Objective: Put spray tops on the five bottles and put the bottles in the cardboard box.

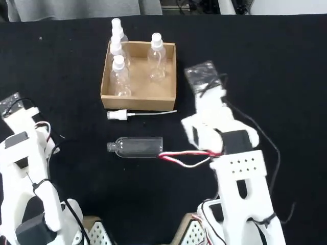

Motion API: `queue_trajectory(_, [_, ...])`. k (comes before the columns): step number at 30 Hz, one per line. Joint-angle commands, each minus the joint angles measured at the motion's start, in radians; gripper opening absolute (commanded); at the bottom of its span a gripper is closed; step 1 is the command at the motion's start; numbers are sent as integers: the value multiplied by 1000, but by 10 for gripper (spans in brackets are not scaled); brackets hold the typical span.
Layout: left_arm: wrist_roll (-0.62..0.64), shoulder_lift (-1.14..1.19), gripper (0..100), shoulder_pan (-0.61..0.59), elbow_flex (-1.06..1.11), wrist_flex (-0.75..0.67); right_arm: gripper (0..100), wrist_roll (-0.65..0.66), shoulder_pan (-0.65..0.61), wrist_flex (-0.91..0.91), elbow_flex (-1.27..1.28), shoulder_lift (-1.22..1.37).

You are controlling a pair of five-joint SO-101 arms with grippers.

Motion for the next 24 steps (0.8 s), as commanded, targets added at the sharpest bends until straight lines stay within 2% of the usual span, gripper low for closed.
queue_trajectory(1, [9,-34,29,-30,-2,-17,276,41,-107,72,-136,-33])
queue_trajectory(9, [8,-34,30,-30,-2,-18,276,84,-273,176,-246,4])
queue_trajectory(24, [11,-40,30,-65,27,-78,276,127,-473,207,-438,367])
